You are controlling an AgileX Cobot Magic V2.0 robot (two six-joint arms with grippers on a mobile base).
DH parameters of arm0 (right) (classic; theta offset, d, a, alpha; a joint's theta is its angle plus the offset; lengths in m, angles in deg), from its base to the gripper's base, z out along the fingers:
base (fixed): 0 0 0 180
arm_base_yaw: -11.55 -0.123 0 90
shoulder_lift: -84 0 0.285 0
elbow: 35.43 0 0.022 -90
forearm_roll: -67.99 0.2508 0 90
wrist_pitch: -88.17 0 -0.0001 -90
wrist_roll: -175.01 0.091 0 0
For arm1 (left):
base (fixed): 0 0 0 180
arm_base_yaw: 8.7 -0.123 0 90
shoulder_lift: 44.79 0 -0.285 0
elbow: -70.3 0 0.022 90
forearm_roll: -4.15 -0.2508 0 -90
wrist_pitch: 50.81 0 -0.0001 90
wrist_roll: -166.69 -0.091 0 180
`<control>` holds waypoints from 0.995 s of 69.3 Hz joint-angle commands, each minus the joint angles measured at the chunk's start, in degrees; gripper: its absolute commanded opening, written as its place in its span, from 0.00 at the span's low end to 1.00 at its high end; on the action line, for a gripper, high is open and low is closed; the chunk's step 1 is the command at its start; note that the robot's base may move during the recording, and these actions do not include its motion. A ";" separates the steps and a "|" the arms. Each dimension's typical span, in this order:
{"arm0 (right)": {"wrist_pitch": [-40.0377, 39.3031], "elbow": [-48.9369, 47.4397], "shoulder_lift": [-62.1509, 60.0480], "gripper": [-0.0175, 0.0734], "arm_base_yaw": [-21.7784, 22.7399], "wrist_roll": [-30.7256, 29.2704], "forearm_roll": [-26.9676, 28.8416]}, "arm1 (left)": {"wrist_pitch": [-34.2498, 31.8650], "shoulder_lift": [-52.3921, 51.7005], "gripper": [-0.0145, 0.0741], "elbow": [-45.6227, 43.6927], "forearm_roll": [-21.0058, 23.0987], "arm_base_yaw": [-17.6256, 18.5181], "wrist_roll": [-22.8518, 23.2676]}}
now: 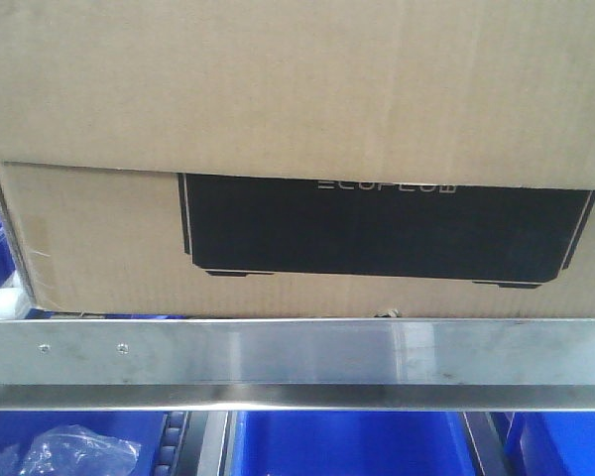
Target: Grab box from left shelf to table start
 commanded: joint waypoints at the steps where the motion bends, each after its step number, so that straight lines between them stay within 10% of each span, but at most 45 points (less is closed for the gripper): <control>1: -5.09 0.00 -0.55 0.25 -0.01 -0.43 -0.07 | -4.60 -1.10 0.06 -0.15 -0.08 -0.02 0.42; 29: -5.09 0.00 -0.55 0.25 -0.01 -0.43 -0.07 | -6.44 -1.10 0.06 -0.15 1.31 -0.02 0.42; 48: -5.09 0.00 -0.55 0.25 -0.01 -0.43 -0.07 | -19.45 -0.70 0.06 -1.66 2.09 -0.02 0.42; 69: -6.62 0.00 -0.55 0.25 -0.02 -0.43 -0.07 | -5.48 10.37 0.07 -22.89 -7.08 0.48 0.42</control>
